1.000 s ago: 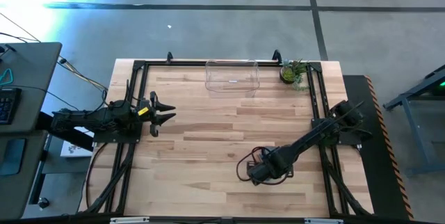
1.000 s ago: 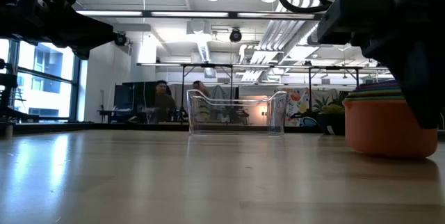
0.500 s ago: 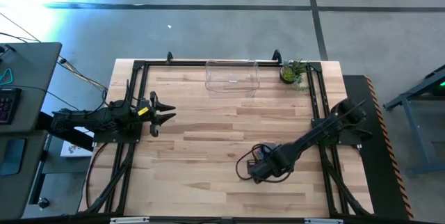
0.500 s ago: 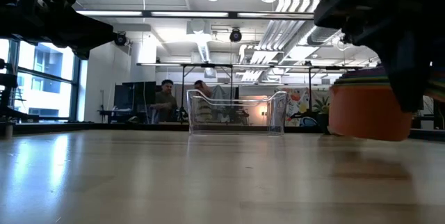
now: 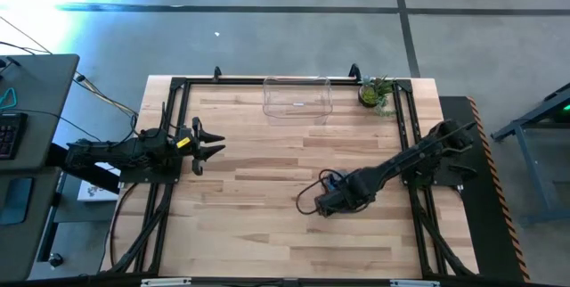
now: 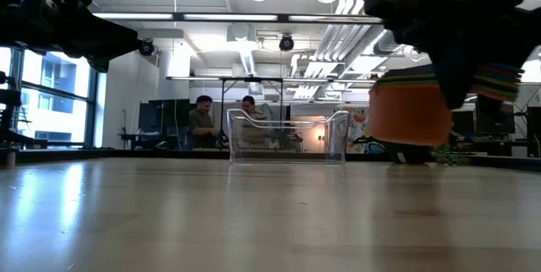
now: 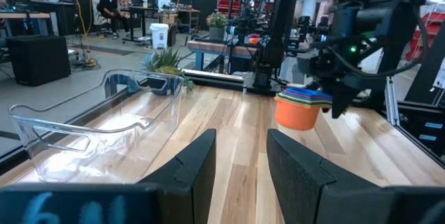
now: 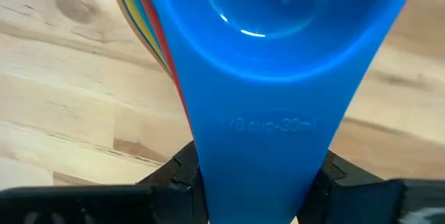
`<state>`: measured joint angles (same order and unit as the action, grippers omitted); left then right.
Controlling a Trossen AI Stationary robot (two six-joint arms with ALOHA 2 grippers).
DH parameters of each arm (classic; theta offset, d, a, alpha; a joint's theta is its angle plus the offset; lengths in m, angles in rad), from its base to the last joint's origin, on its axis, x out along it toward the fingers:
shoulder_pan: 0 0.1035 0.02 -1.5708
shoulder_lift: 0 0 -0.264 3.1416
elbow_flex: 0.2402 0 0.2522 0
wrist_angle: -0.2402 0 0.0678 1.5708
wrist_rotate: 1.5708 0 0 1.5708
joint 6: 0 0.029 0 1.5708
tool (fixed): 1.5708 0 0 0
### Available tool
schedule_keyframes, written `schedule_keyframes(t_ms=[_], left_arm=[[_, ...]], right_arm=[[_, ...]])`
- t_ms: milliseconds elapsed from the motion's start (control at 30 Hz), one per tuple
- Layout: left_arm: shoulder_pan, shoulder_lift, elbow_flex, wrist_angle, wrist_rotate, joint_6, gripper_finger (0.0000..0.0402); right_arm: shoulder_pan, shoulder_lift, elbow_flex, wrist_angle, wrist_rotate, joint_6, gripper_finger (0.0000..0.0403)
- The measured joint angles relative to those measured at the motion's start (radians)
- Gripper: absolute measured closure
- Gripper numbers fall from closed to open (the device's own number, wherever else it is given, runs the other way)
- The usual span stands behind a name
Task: Nest measuring cups in basket
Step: Put the stacked measuring cups into the transparent bin
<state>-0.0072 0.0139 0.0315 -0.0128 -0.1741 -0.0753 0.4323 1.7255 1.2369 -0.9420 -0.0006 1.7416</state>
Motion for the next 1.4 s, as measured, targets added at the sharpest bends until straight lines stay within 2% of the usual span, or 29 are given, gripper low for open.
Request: schedule_keyframes(t_ms=[500,900,1400], left_arm=[[0.0,0.0,0.0,0.0,0.0,0.0,0.0284],[0.0,0.0,0.0,0.0,0.0,0.0,0.0284],[0.0,0.0,0.0,0.0,0.0,0.0,0.0284]], right_arm=[[-0.183,-0.062,0.006,-0.025,0.003,-0.343,0.0277],[-0.402,-0.062,0.178,-0.193,0.052,-0.654,0.0277],[-0.688,-0.061,0.259,-0.191,0.051,-1.034,0.0277]])
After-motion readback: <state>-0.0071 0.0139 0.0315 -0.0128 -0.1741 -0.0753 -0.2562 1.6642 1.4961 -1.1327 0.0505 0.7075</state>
